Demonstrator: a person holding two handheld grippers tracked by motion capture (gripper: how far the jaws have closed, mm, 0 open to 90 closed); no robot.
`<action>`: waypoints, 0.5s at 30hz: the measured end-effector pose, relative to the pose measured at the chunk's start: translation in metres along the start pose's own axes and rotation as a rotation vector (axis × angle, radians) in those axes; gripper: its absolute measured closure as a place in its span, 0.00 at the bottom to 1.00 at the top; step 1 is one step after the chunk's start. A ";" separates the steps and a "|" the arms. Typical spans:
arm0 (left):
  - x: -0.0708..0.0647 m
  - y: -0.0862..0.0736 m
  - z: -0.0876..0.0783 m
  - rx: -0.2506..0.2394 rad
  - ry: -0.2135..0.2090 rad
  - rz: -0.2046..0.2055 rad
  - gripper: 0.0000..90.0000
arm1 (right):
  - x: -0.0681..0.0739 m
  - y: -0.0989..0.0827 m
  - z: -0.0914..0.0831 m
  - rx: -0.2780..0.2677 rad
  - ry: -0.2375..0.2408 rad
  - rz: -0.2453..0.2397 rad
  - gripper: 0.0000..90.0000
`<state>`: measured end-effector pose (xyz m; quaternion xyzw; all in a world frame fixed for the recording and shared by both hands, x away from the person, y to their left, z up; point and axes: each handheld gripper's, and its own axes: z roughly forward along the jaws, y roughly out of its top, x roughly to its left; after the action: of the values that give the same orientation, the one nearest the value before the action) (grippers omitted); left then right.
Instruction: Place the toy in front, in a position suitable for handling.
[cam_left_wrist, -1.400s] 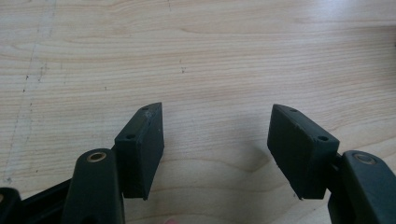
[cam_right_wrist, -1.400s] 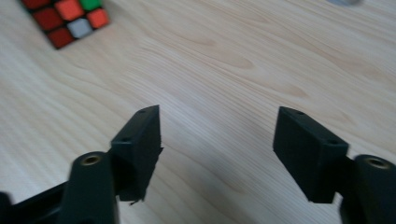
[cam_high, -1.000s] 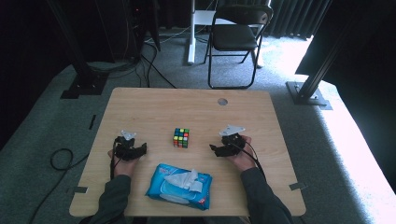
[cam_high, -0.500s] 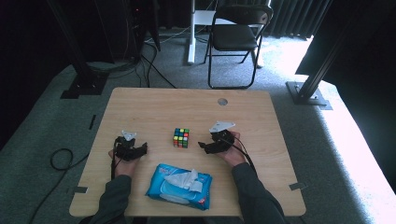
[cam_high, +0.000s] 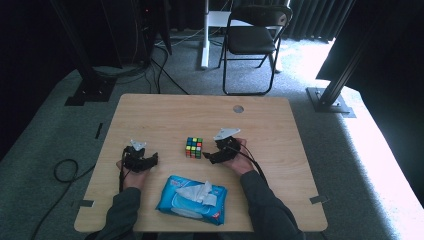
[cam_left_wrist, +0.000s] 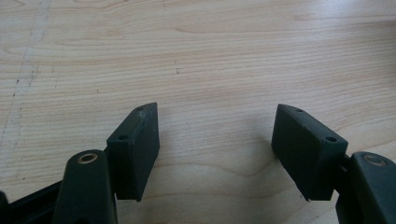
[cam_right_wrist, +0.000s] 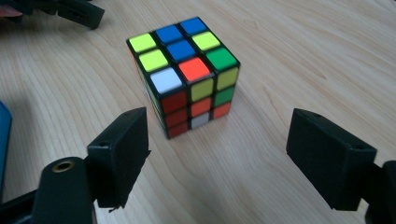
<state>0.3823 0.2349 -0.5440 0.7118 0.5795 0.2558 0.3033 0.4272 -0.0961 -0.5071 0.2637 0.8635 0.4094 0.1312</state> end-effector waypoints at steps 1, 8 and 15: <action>0.000 0.000 0.000 0.001 0.000 0.000 0.36 | 0.001 0.001 0.001 -0.003 0.006 -0.003 0.22; 0.000 0.000 0.000 0.002 0.000 0.000 0.36 | 0.005 0.008 0.014 -0.016 0.047 -0.016 0.20; 0.000 0.000 0.000 0.002 0.000 0.000 0.36 | 0.008 0.023 0.027 0.004 0.047 -0.037 0.19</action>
<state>0.3823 0.2349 -0.5439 0.7122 0.5797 0.2553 0.3025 0.4410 -0.0625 -0.5070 0.2382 0.8720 0.4112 0.1177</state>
